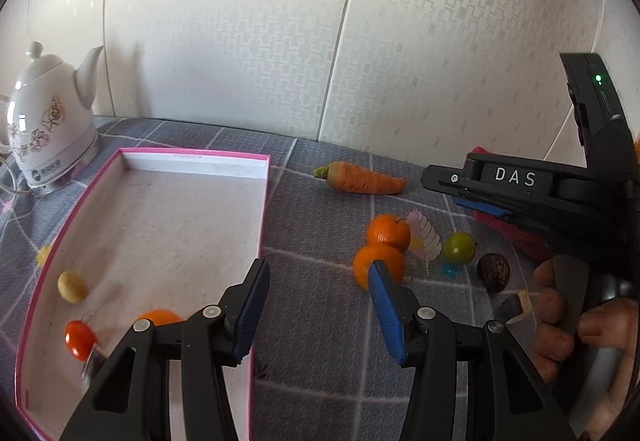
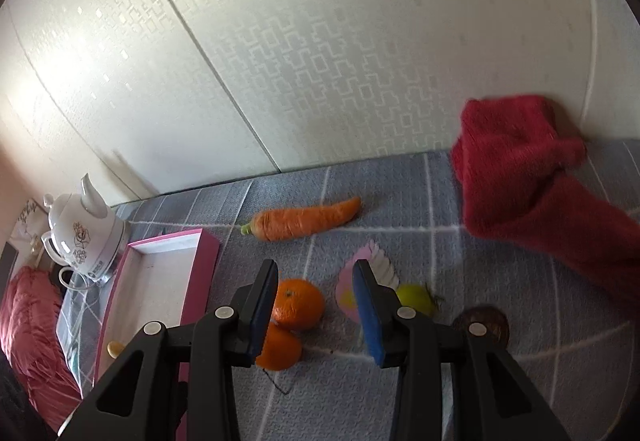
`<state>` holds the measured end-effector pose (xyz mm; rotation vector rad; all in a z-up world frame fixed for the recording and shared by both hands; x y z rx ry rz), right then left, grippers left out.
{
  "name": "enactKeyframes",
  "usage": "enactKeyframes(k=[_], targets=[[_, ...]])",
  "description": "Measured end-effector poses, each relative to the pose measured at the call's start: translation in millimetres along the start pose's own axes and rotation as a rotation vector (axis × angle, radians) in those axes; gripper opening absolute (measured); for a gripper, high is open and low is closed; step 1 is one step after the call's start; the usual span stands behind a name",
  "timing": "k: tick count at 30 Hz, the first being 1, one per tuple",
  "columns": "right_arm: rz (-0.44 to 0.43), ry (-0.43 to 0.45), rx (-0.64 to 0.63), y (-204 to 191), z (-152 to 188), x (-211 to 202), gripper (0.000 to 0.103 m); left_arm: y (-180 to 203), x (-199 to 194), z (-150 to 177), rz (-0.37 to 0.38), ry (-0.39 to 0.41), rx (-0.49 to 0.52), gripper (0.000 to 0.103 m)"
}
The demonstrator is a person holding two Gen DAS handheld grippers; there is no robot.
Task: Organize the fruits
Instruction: 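Move both tools toward the carrot and mandarins beside the tray, then grasp the orange carrot with the right tool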
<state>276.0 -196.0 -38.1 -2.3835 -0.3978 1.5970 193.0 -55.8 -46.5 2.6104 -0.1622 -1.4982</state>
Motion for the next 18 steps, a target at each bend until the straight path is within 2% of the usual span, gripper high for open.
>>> enactKeyframes(k=[9, 14, 18], targets=[[0.066, -0.078, -0.275, -34, -29, 27, 0.039, 5, 26, -10, 0.022, -0.008, -0.018, 0.052], [0.125, -0.134, -0.468, -63, -33, 54, 0.039, 2, 34, -11, 0.034, -0.018, -0.024, 0.052], [0.198, -0.183, -0.590, -69, -31, 75, 0.039, -5, 38, -10, 0.043, -0.031, -0.040, 0.052]])
Point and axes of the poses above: each gripper's, at about its wrist camera, not at the fingertips, and x roughly the way its jaws point, y to its right, z to its underside, the point moved 8 cm from there along x, roughly the way its jaws point, and after that the axes turned 15 degrees about -y, right-handed, at the moved point
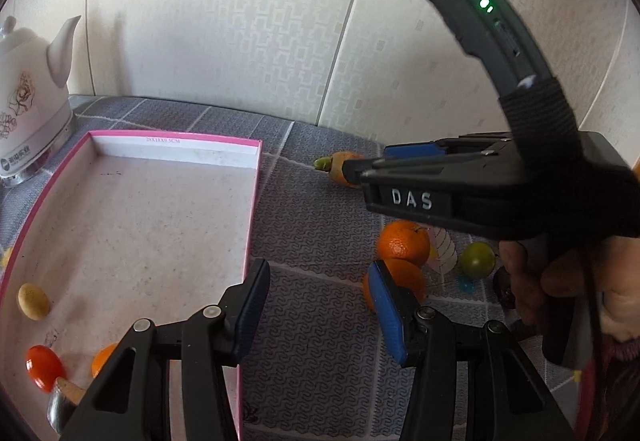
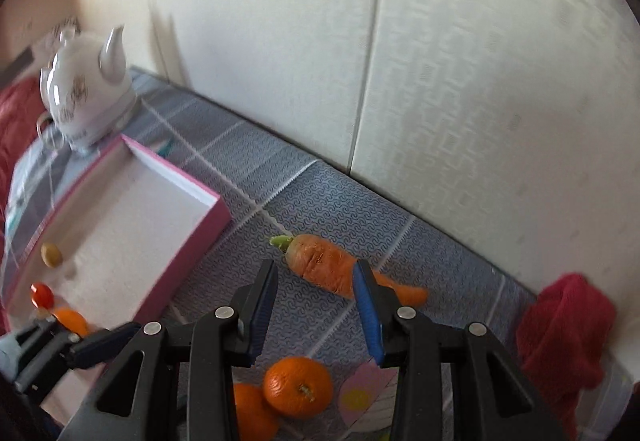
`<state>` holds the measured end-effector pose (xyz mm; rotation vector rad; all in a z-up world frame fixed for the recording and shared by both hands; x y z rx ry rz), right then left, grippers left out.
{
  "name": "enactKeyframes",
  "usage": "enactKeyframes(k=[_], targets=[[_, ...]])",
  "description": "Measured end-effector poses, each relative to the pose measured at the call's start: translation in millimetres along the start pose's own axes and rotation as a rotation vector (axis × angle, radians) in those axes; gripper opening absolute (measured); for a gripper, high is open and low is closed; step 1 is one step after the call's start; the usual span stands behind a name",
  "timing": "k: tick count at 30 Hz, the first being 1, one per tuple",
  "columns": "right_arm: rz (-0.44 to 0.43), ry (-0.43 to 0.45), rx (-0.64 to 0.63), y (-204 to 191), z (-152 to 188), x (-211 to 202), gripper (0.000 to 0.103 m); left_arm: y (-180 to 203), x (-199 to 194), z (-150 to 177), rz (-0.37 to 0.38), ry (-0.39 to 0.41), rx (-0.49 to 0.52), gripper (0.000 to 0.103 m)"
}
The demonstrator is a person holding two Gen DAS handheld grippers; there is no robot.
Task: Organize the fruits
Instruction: 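Grasp the orange carrot with the right tool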
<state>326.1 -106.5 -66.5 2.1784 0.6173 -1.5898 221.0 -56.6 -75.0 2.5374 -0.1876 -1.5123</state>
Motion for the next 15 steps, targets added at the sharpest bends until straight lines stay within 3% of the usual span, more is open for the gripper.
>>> enactKeyframes(k=[4, 9, 15], targets=[[0.071, -0.055, -0.092, -3, -2, 18, 0.039, -3, 1, -2, 0.011, 0.000, -0.013, 0.052], [0.128, -0.035, -0.138, -2, -12, 26, 0.041, 4, 3, -2, 0.029, -0.012, 0.017, 0.052], [0.121, -0.038, -0.177, 2, -21, 32, 0.043, 16, 5, -3, 0.081, -0.029, 0.049, 0.052]])
Point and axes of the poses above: each gripper's, at about its wrist camera, not at the fingertips, and x roughly the way its jaws point, y to its right, z to its underside, the point moved 8 cm from there along x, roughly the way its jaws point, and after that the axes turned 15 degrees about -y, right-handed, at the moved point
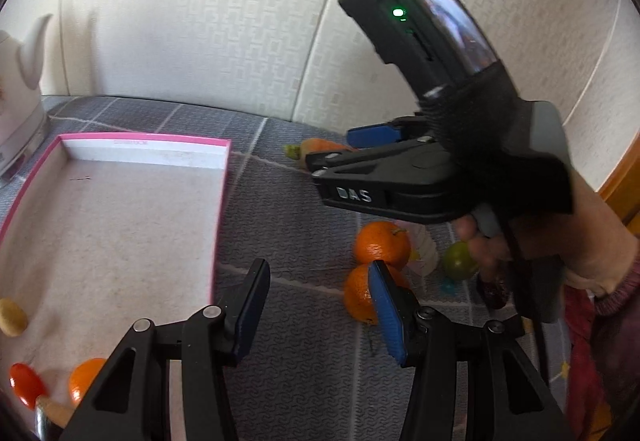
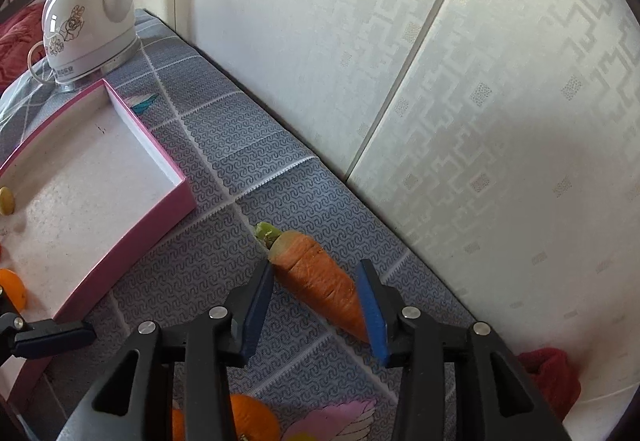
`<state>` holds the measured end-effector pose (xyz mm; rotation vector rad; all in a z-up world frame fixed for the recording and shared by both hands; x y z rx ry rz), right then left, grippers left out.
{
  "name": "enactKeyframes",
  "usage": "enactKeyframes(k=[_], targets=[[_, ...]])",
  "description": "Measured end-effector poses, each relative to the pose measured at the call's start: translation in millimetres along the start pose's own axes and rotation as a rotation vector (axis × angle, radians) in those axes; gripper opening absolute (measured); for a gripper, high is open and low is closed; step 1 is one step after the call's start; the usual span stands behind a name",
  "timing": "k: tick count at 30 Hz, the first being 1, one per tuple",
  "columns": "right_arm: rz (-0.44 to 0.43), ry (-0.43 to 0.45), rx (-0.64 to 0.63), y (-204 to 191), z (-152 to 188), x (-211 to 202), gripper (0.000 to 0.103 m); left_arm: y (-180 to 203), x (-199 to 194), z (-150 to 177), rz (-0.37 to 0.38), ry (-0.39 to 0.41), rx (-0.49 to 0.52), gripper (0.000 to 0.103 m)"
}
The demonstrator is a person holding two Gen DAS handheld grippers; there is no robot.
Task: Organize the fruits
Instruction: 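Grasp the orange carrot with the right tool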
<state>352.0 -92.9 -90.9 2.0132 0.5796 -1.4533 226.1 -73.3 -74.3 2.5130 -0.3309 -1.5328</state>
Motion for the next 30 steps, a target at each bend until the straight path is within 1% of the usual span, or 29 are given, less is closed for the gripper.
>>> enactKeyframes(k=[3, 6, 8, 11, 13, 16, 19, 20, 21, 24, 25, 26, 30], targets=[[-0.012, 0.001, 0.000, 3, -4, 4, 0.045, 5, 1, 0, 0.011, -0.001, 0.020, 0.052], [0.001, 0.004, -0.006, 5, -4, 7, 0.049, 9, 0, 1, 0.017, 0.000, 0.033, 0.051], [-0.001, 0.008, 0.003, 4, -6, 8, 0.048, 12, 2, 0, 0.041, -0.009, 0.039, 0.051], [-0.014, 0.014, 0.022, 7, -5, 8, 0.047, 16, 3, 0, 0.063, -0.016, 0.064, 0.050], [-0.028, 0.016, 0.058, 12, -3, 5, 0.042, 20, 2, 1, 0.082, -0.019, 0.084, 0.050], [-0.079, 0.031, 0.128, 21, 1, -3, 0.040, 29, 3, 5, 0.114, -0.033, 0.119, 0.050], [-0.082, 0.003, 0.157, 24, 6, -1, 0.037, 36, 5, 9, 0.119, -0.050, 0.156, 0.050], [-0.086, 0.007, 0.161, 25, 7, -1, 0.037, 39, 9, 10, 0.138, -0.066, 0.179, 0.050], [-0.089, 0.004, 0.163, 25, 6, -1, 0.037, 39, 12, 12, 0.130, -0.080, 0.172, 0.050], [-0.102, 0.001, 0.172, 24, 6, 1, 0.035, 37, 15, 9, 0.139, -0.086, 0.145, 0.049], [-0.109, -0.001, 0.172, 23, 4, 3, 0.035, 36, 17, 8, 0.136, -0.090, 0.137, 0.046], [-0.110, -0.006, 0.172, 23, 3, 8, 0.035, 34, 19, 8, 0.125, -0.094, 0.130, 0.039], [-0.101, -0.016, 0.188, 24, 5, 15, 0.034, 32, 17, 7, 0.134, -0.083, 0.115, 0.037]])
Point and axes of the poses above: each gripper's, at about its wrist camera, not at the fingertips, and x roughly the way its jaws point, y to its right, z to its underside, the point moved 8 cm from there along x, roughly the way its jaws point, and after that the axes turned 15 degrees about -y, right-handed, at the moved point
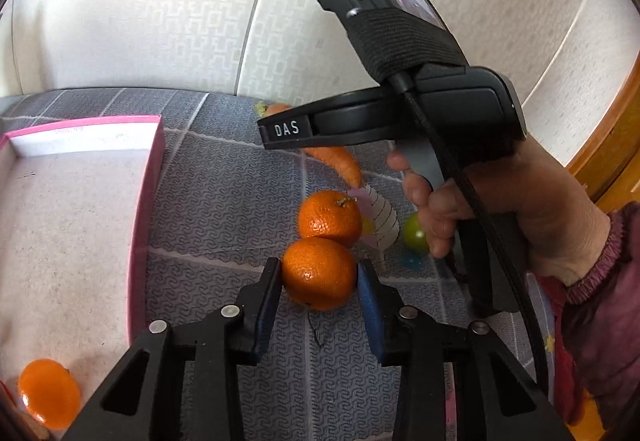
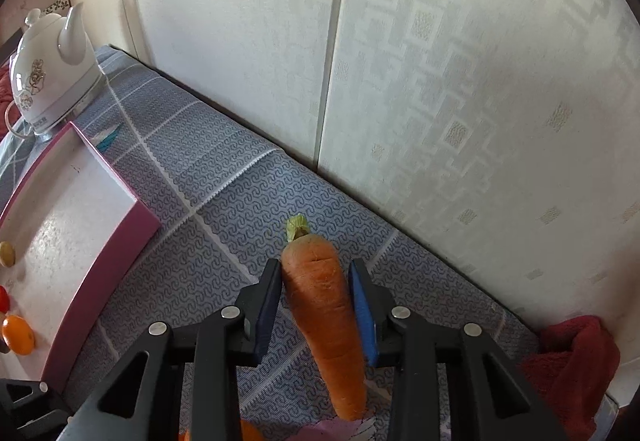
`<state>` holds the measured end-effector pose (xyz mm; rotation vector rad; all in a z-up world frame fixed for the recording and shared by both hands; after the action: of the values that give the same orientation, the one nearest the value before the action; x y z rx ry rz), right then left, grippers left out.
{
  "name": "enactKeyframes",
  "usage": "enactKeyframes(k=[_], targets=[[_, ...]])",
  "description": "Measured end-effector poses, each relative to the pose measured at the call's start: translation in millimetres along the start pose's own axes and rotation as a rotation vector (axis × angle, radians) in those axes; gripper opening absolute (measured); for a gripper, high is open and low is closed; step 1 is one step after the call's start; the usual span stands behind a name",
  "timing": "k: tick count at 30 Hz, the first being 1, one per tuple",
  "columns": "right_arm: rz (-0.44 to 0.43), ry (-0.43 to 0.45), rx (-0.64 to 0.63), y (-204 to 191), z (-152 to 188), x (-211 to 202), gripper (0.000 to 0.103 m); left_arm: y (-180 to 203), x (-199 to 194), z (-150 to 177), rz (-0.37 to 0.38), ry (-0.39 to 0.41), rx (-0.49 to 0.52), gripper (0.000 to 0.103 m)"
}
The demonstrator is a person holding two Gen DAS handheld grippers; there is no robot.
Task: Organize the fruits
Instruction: 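Grasp the orange carrot with the right tool, then grasp a mandarin with the left tool while the right tool lifts the carrot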
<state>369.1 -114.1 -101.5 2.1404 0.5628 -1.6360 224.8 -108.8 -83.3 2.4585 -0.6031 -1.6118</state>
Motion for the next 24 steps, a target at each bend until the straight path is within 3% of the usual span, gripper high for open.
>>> enactKeyframes(k=[6, 13, 24], targets=[[-0.031, 0.017, 0.060, 4, 7, -6, 0.033, -11, -8, -1, -0.016, 0.030, -0.022, 0.037], [-0.068, 0.057, 0.172, 9, 27, -38, 0.032, -16, -30, 8, -0.072, 0.084, -0.014, 0.037], [-0.096, 0.141, 0.335, 14, 75, -98, 0.031, -2, -57, 23, -0.083, 0.136, 0.003, 0.037]])
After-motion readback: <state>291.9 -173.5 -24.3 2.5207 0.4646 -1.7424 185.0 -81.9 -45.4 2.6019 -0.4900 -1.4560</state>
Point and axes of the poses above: each gripper's, at about its wrist camera, not at the fingertips, and x roughly the way its jaws point, y to its right, z to its underside, the point moved 8 cm from there along x, roughly the way its jaws point, and after that the axes turned 15 degrees about -y, right-handed, at the moved point
